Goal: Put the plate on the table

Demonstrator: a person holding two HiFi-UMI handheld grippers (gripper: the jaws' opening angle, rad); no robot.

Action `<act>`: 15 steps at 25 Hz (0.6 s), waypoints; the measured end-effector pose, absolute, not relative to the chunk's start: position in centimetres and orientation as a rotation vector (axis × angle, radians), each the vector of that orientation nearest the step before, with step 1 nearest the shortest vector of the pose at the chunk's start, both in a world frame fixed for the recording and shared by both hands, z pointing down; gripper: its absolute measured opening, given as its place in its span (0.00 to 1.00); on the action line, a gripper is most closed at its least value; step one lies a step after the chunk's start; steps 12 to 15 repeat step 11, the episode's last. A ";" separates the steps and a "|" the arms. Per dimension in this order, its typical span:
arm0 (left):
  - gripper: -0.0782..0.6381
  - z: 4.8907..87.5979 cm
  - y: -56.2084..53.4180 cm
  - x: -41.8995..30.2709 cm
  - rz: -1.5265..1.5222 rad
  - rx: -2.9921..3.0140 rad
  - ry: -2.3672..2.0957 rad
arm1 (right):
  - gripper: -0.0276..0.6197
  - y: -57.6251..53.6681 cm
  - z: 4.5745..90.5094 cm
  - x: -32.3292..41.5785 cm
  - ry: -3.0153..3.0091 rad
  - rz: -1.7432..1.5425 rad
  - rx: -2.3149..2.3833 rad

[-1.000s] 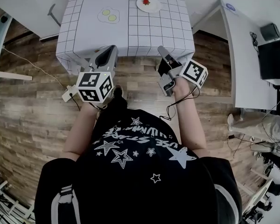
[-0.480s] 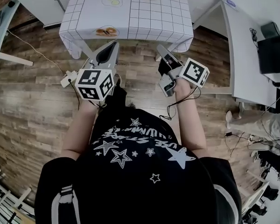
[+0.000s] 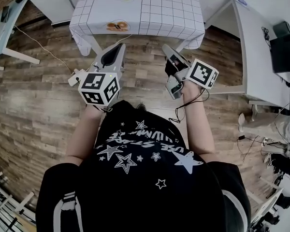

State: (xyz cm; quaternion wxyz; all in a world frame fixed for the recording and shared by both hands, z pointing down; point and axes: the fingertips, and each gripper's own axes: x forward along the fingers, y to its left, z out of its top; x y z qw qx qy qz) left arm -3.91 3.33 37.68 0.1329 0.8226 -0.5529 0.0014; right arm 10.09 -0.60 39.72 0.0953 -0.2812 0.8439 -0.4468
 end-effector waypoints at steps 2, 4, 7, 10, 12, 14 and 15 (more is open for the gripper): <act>0.12 37.7 3.5 -4.3 -0.003 2.386 -1.588 | 0.07 -0.4 39.5 10.0 2.504 -1.311 -0.854; 0.12 37.6 3.6 -4.5 0.002 2.393 -1.567 | 0.07 -0.1 39.3 9.8 2.489 -1.313 -0.874; 0.12 37.4 4.2 -4.9 0.021 2.422 -1.539 | 0.07 0.8 39.1 9.0 2.476 -1.323 -0.893; 0.12 37.3 5.0 -6.1 0.033 2.438 -1.527 | 0.07 1.6 38.9 7.7 2.485 -1.310 -0.906; 0.12 37.3 5.3 -6.6 0.035 2.440 -1.525 | 0.07 1.9 38.8 7.2 2.485 -1.305 -0.910; 0.12 37.3 5.3 -6.6 0.035 2.440 -1.525 | 0.07 1.9 38.8 7.2 2.485 -1.305 -0.910; 0.12 37.3 5.3 -6.6 0.035 2.440 -1.525 | 0.07 1.9 38.8 7.2 2.485 -1.305 -0.910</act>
